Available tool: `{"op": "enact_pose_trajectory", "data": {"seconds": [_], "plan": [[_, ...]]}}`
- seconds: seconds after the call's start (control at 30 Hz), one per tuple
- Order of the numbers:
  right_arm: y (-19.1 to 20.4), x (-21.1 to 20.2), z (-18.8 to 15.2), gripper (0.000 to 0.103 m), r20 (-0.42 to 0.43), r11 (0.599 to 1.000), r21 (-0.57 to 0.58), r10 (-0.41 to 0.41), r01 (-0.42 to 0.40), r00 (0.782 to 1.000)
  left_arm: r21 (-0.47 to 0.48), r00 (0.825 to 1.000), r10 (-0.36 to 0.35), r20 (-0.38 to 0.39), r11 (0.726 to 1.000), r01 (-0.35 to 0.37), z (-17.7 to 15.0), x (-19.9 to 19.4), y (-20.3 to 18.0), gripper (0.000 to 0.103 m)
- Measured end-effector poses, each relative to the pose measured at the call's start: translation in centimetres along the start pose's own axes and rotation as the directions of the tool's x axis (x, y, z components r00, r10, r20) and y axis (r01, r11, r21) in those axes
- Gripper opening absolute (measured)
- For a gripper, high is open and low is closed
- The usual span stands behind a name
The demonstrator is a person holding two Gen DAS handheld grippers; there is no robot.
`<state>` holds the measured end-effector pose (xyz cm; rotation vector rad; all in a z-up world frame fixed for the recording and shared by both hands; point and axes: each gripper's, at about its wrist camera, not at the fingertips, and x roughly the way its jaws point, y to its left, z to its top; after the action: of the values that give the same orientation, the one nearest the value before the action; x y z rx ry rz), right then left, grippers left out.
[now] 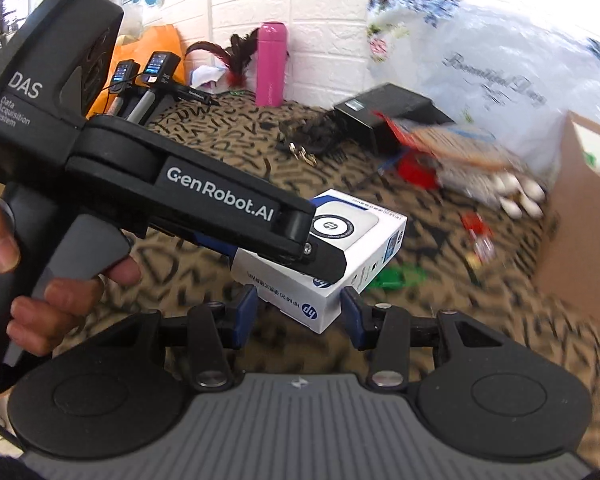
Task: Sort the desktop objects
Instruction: 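Lift the HP box with the left tool and carry it over the cardboard box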
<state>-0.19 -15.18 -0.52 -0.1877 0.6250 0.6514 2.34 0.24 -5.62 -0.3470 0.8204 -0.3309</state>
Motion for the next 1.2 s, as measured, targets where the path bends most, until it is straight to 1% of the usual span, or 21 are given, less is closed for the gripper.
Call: {"op": "enact_pose_trajectory", "data": {"seconds": [0.07, 0.1, 0.13, 0.17, 0.23, 0.27, 0.33, 0.43, 0.53, 0.57, 0.63, 0.7, 0.73, 0.8, 0.87, 0.93, 1.03, 1.1, 1.17, 1.2], "plan": [[-0.1, -1.4, -0.9, 0.047, -0.012, 1.0, 0.022, -0.013, 0.013, 1.0, 0.025, 0.999, -0.047, -0.013, 0.999, 0.047, -0.6, 0.0, -0.5, 0.079], [-0.3, -1.9, -1.3, 0.048, -0.013, 0.999, 0.036, -0.018, 0.019, 1.0, 0.017, 0.997, -0.079, -0.016, 0.997, 0.079, -0.8, -0.1, -0.6, 0.081], [-0.6, -2.3, -1.6, 0.054, -0.011, 0.999, 0.049, -0.023, 0.024, 1.0, 0.0, 0.994, -0.103, -0.021, 0.995, 0.103, -0.9, -0.1, -0.5, 0.086], [-0.8, -2.6, -1.8, 0.065, -0.013, 0.997, 0.064, -0.031, 0.031, 0.999, -0.021, 0.993, -0.113, -0.02, 0.993, 0.113, -0.9, -0.1, -0.4, 0.091], [-1.2, -3.0, -2.1, 0.074, -0.001, 0.994, 0.091, -0.068, 0.068, 0.998, -0.037, 0.995, -0.095, -0.007, 0.995, 0.094, -0.9, -0.2, -0.3, 0.091], [-1.2, -3.1, -2.2, 0.075, 0.007, 0.993, 0.09, -0.073, 0.072, 0.997, -0.037, 0.997, -0.075, -0.003, 0.997, 0.075, -0.8, -0.1, -0.3, 0.091], [-1.0, -2.9, -2.2, 0.075, 0.011, 0.996, 0.066, -0.061, 0.061, 0.998, -0.034, 0.999, -0.046, 0.002, 0.998, 0.046, -0.6, 0.0, -0.3, 0.091], [-0.7, -2.4, -2.4, 0.075, 0.005, 0.998, 0.038, -0.053, 0.053, 0.999, -0.039, 1.0, -0.01, -0.013, 0.999, 0.009, -0.4, 0.6, -0.2, 0.091], [-0.5, -1.8, -2.5, 0.076, 0.0, 0.999, 0.041, -0.033, 0.033, 0.999, -0.032, 0.999, 0.015, -0.029, 0.999, -0.016, -0.1, 1.2, -0.3, 0.091], [-0.5, -1.7, -2.6, 0.076, 0.0, 0.999, 0.042, -0.029, 0.029, 1.0, -0.027, 0.999, 0.016, -0.034, 0.999, -0.017, 0.0, 1.5, -0.4, 0.091], [-0.5, -1.5, -2.6, 0.076, -0.005, 0.999, 0.036, -0.034, 0.034, 0.999, -0.01, 0.999, -0.006, -0.032, 1.0, 0.005, 0.1, 1.7, -0.5, 0.089], [-0.7, -1.2, -2.6, 0.076, -0.008, 0.999, 0.027, -0.046, 0.046, 0.999, -0.002, 0.999, -0.005, -0.037, 1.0, 0.005, 0.3, 2.0, -0.6, 0.08], [-0.9, -1.0, -2.6, 0.076, -0.006, 0.998, 0.028, -0.054, 0.054, 0.999, -0.001, 0.999, -0.007, -0.042, 1.0, 0.007, 0.3, 2.2, -0.6, 0.071], [-1.3, -0.5, -2.5, 0.076, -0.014, 0.996, 0.037, -0.08, 0.081, 0.997, -0.007, 0.999, -0.012, -0.038, 1.0, 0.012, 0.4, 2.4, -0.5, 0.07], [-1.6, -0.2, -2.5, 0.076, -0.015, 0.996, 0.038, -0.084, 0.085, 0.996, -0.009, 0.999, -0.013, -0.032, 1.0, 0.012, 0.4, 2.3, -0.6, 0.067], [-1.8, -0.1, -2.5, 0.076, -0.011, 0.996, 0.04, -0.074, 0.075, 0.997, -0.005, 1.0, -0.008, -0.029, 1.0, 0.008, 0.4, 2.2, -0.7, 0.067], [-1.8, 0.2, -2.5, 0.076, 0.0, 0.997, 0.034, -0.064, 0.064, 0.998, -0.007, 0.999, 0.01, -0.031, 1.0, -0.01, 0.3, 2.6, -0.8, 0.072], [-1.9, 0.5, -2.5, 0.075, -0.004, 0.997, 0.043, -0.063, 0.063, 0.998, -0.013, 0.999, 0.001, -0.039, 1.0, -0.001, 0.3, 2.7, -0.9, 0.071], [-2.0, 0.7, -2.4, 0.07, -0.004, 0.997, 0.063, -0.048, 0.048, 0.999, 0.003, 0.999, 0.004, -0.043, 1.0, -0.004, 0.2, 2.8, -1.3, 0.072], [-2.1, 0.6, -2.4, 0.07, -0.003, 0.997, 0.07, -0.045, 0.046, 0.999, 0.015, 0.999, 0.011, -0.042, 1.0, -0.01, 0.1, 2.8, -1.5, 0.072]]}}
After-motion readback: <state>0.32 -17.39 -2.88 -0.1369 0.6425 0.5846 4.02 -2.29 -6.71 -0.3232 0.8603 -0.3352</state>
